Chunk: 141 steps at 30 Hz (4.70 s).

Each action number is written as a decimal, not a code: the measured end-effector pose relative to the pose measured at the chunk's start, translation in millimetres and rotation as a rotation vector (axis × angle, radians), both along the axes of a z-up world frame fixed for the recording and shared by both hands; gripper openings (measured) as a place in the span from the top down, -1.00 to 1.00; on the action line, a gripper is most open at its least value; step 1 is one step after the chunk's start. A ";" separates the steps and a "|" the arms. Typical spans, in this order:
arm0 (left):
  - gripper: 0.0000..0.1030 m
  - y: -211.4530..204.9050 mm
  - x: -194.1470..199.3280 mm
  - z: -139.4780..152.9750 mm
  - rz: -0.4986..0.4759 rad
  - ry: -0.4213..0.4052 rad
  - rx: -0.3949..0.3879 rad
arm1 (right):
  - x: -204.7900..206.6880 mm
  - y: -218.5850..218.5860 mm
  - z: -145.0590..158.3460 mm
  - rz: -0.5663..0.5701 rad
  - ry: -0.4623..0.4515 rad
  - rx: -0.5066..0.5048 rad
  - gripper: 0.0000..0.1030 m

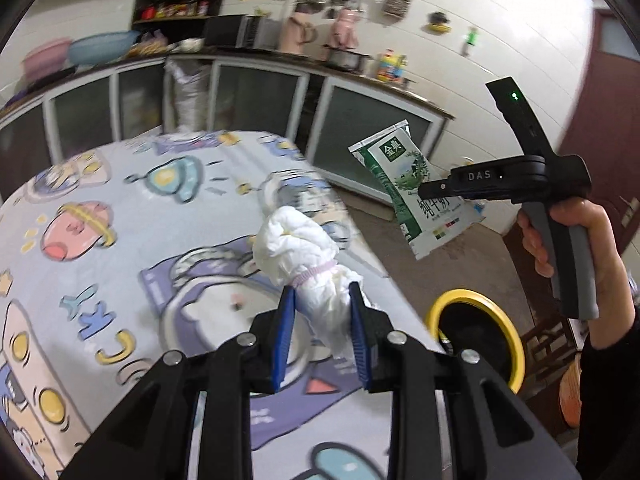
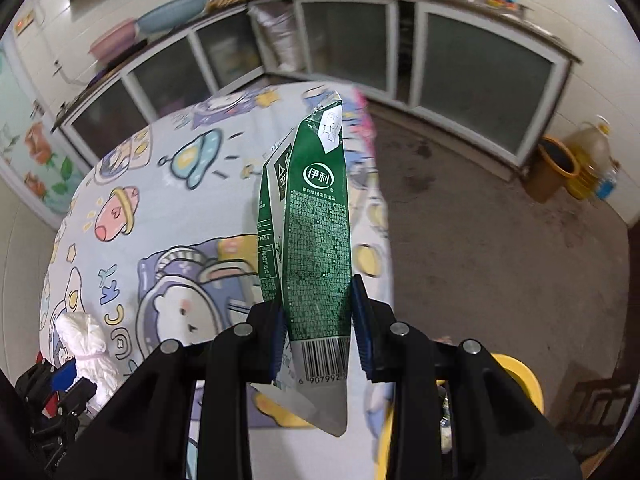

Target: Collect trash

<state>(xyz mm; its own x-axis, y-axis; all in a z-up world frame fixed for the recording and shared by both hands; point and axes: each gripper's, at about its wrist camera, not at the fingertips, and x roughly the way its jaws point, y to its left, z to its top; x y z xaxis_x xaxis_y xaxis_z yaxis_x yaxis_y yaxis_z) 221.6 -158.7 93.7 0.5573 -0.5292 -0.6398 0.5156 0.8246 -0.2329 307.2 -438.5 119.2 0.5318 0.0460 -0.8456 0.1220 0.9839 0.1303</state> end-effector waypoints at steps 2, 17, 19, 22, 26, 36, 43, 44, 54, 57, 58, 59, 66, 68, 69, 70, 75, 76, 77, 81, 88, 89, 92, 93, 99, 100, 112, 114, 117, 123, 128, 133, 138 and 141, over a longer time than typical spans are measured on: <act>0.52 -19.1 -6.1 5.4 -0.036 -0.013 0.000 | -19.5 -21.4 6.0 -0.041 -0.012 -0.015 0.44; 0.52 -162.5 -53.4 13.8 -0.296 -0.050 0.038 | -158.3 -153.5 -4.6 -0.326 -0.054 -0.017 0.44; 0.52 -180.9 -59.3 9.5 -0.323 -0.045 0.046 | -172.4 -162.7 -12.2 -0.355 -0.045 -0.029 0.44; 0.51 -206.3 -66.4 -0.3 -0.365 -0.035 0.062 | -195.5 -175.7 -30.7 -0.394 -0.023 -0.016 0.44; 0.51 -234.1 -76.3 -15.7 -0.403 -0.023 0.089 | -214.5 -185.1 -57.2 -0.433 0.010 -0.020 0.44; 0.50 -282.4 -82.9 -62.1 -0.438 0.031 0.152 | -233.1 -187.8 -132.0 -0.441 0.117 0.036 0.43; 0.48 -298.9 -80.6 -89.4 -0.441 0.086 0.174 | -227.4 -185.1 -163.5 -0.425 0.176 0.086 0.43; 0.48 -299.7 -79.8 -92.1 -0.441 0.089 0.176 | -225.8 -183.6 -165.7 -0.425 0.182 0.080 0.43; -0.60 -272.0 -77.8 -84.0 -0.364 0.054 0.133 | -226.3 -189.8 -173.4 -0.510 0.209 0.068 -0.25; -0.85 -252.2 -77.1 -77.1 -0.334 0.024 0.092 | -231.4 -185.1 -172.8 -0.525 0.199 0.052 -0.25; -0.85 -242.0 -76.8 -73.9 -0.321 0.012 0.066 | -234.2 -183.0 -171.0 -0.534 0.181 0.049 -0.31; -0.85 -233.0 -76.2 -70.9 -0.315 0.005 0.038 | -237.2 -179.4 -167.9 -0.547 0.161 0.029 -0.38; -0.85 -159.8 -77.9 -49.6 -0.202 -0.038 -0.054 | -266.8 -139.3 -129.1 -0.662 -0.095 -0.115 -0.84; -0.85 -139.3 -81.8 -43.9 -0.181 -0.078 -0.059 | -274.3 -116.2 -114.2 -0.659 -0.176 -0.197 -0.84; -0.85 -126.0 -86.2 -39.7 -0.158 -0.117 -0.059 | -276.7 -107.3 -108.5 -0.657 -0.208 -0.224 -0.84; -0.85 -115.5 -89.1 -35.7 -0.139 -0.147 -0.055 | -280.5 -94.9 -101.5 -0.656 -0.244 -0.264 -0.84; -0.85 -48.1 -110.3 -14.6 0.009 -0.272 -0.038 | -307.9 -21.2 -61.9 -0.629 -0.497 -0.411 -0.85; -0.85 -34.7 -115.3 -9.9 0.046 -0.290 -0.037 | -313.3 -6.0 -54.7 -0.613 -0.544 -0.413 -0.85; -0.85 -22.6 -120.8 -6.2 0.082 -0.314 -0.035 | -315.2 4.7 -50.0 -0.607 -0.564 -0.417 -0.85; -0.85 32.4 -148.1 6.6 0.210 -0.378 -0.035 | -330.2 56.0 -32.7 -0.539 -0.687 -0.381 -0.85; -0.85 100.8 -196.7 -0.6 0.374 -0.437 -0.003 | -345.0 117.9 -38.0 -0.455 -0.751 -0.308 -0.85; -0.85 108.9 -201.8 -4.9 0.395 -0.427 0.015 | -347.0 125.3 -41.1 -0.437 -0.744 -0.291 -0.85; -0.85 130.3 -212.5 -16.2 0.438 -0.398 0.049 | -352.5 148.0 -49.1 -0.410 -0.735 -0.280 -0.85; -0.85 133.7 -215.1 -20.1 0.452 -0.395 0.070 | -355.3 154.9 -52.7 -0.412 -0.735 -0.286 -0.85; -0.85 149.9 -230.8 -41.0 0.493 -0.345 0.125 | -367.2 194.5 -70.8 -0.371 -0.744 -0.355 -0.85; -0.85 149.4 -232.1 -43.8 0.494 -0.327 0.123 | -367.3 198.2 -72.5 -0.363 -0.742 -0.356 -0.85; -0.85 155.9 -224.4 -68.2 0.555 -0.225 0.113 | -363.2 201.4 -96.8 -0.337 -0.674 -0.339 -0.85; -0.85 157.8 -223.7 -69.6 0.558 -0.213 0.106 | -363.8 204.4 -97.7 -0.324 -0.679 -0.344 -0.85; -0.85 155.6 -225.8 -69.7 0.555 -0.210 0.109 | -365.2 207.5 -96.1 -0.309 -0.686 -0.353 -0.85; -0.85 152.6 -229.9 -67.9 0.550 -0.225 0.112 | -364.3 208.1 -96.3 -0.302 -0.676 -0.354 -0.85; -0.85 150.3 -230.2 -67.2 0.541 -0.226 0.116 | -364.2 206.7 -96.1 -0.304 -0.672 -0.353 -0.85; -0.85 149.1 -231.8 -66.9 0.538 -0.229 0.114 | -364.5 208.6 -96.9 -0.300 -0.671 -0.357 -0.85; -0.85 147.2 -232.7 -66.0 0.532 -0.238 0.116 | -364.4 207.5 -97.9 -0.300 -0.666 -0.358 -0.85; -0.85 147.4 -233.3 -66.2 0.528 -0.237 0.110 | -364.0 206.9 -98.6 -0.300 -0.663 -0.357 -0.85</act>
